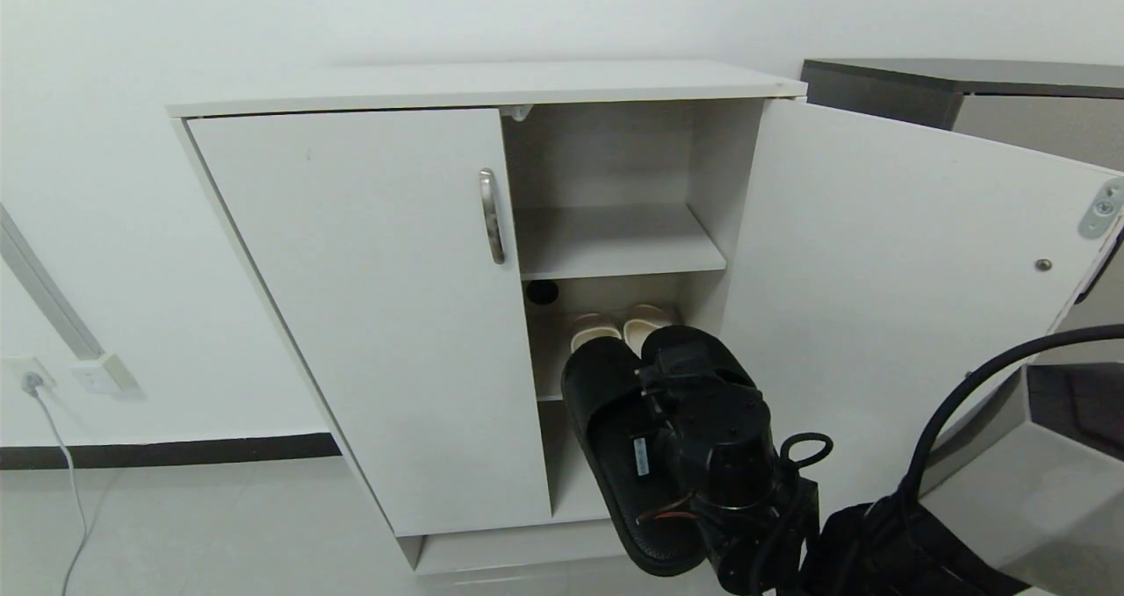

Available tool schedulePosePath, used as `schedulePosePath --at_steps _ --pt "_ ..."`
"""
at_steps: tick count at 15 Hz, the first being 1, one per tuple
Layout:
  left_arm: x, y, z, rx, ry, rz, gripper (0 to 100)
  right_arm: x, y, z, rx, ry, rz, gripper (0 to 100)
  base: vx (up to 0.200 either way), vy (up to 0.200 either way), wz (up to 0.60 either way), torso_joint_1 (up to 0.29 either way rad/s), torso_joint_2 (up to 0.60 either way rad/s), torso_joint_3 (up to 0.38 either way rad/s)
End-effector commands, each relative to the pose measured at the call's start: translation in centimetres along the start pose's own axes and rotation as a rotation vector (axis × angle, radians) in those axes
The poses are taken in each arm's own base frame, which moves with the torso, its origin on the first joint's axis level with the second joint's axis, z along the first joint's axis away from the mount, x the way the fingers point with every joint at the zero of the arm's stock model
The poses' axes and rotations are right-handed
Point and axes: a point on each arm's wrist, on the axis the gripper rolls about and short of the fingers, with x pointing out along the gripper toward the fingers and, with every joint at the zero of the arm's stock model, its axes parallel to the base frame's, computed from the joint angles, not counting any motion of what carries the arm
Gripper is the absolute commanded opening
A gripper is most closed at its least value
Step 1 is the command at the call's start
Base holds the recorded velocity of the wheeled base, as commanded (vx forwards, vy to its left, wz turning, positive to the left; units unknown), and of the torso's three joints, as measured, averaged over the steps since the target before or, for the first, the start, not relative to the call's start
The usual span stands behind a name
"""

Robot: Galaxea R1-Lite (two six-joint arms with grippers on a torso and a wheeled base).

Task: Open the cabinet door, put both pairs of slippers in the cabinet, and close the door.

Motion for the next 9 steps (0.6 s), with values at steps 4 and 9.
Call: schedulePosePath --at_steps 4,9 --pt "0.0 0.0 0.0 -0.001 0.001 0.0 0 0.5 -1.5 0.0 -0.001 0.011 -0.043 0 0.0 0.0 0.0 0.0 0.0 0.0" --pt "0.0 0.0 0.0 -0.001 0.001 0.0 0 1.0 -3.0 -0.8 0.024 0.041 -0.005 0 0.0 0.0 0.0 0.0 0.0 0.0"
